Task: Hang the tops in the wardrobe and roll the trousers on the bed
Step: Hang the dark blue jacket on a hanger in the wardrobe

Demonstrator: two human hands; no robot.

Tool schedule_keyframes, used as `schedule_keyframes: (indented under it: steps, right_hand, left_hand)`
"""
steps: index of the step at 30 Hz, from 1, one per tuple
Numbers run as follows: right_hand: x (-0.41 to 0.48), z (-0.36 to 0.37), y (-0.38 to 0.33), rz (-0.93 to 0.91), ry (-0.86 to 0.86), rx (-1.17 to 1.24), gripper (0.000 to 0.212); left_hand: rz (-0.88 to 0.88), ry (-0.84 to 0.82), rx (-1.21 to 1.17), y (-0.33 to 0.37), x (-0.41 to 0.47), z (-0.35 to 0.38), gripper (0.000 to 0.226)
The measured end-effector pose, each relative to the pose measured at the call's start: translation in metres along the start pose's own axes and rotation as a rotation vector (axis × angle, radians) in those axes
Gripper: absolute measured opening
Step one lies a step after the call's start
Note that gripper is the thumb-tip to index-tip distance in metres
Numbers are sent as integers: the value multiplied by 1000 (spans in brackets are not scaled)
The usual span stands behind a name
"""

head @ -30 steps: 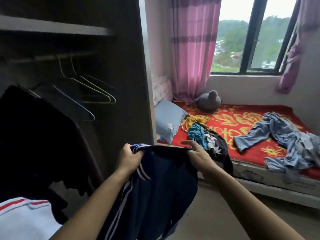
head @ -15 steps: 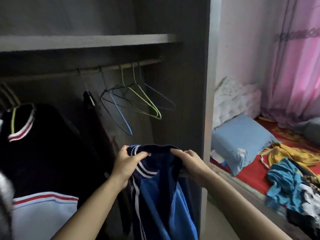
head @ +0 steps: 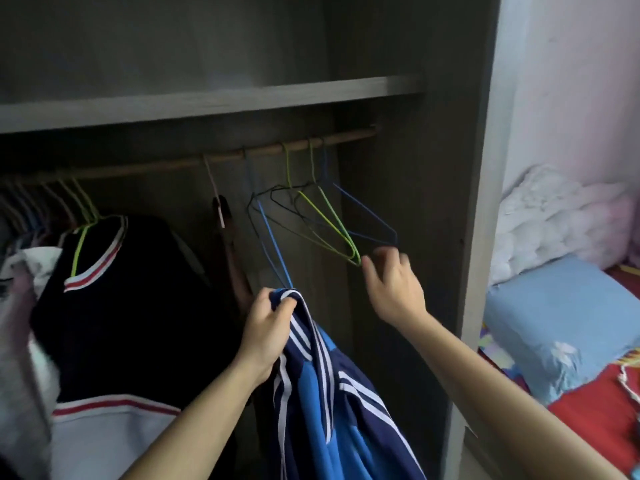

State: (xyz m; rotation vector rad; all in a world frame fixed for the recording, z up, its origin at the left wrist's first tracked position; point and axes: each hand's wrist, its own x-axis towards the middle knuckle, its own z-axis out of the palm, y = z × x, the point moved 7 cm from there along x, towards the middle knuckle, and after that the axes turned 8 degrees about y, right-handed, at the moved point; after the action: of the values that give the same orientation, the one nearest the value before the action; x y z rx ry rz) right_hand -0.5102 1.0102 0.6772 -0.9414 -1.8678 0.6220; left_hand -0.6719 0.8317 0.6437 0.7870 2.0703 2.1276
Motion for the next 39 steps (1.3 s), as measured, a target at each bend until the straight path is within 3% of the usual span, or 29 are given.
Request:
schedule_keyframes:
  steps: [3, 6, 11, 13, 17, 21, 24, 35, 39]
  right_hand:
    - [33, 12, -13, -33, 67, 20, 49]
    - [74, 21, -22, -53, 117, -125, 58]
    - [128, 50, 5, 123, -92, -270, 73]
    - [132, 61, 10, 134, -149, -241, 69]
    - [127, 69, -9, -69, -73, -165, 33]
    - [124, 47, -37, -161, 109, -245, 29]
    - [126, 25, -47, -176, 151, -321, 24]
    - [126, -2, -86, -180, 130, -519, 46]
    - [129, -6, -94, -168, 118, -471, 44]
  left_hand:
    - [8, -26, 8, -6, 5, 5, 9]
    - [-34, -55, -10, -16, 12, 5, 11]
    - [-83, -78, -43, -29, 26, -4, 15]
    - [-84, -56, -38, -34, 33, -9, 10]
    - [-93, -27, -38, -43, 47, -17, 7]
    - [-98, -1, -34, -46, 57, -20, 5]
    - [-106, 6, -50, -42, 60, -19, 4]
    - [-99, -39, -60, -33, 43, -11, 14]
    - [-114, -59, -72, -32, 34, -7, 14]
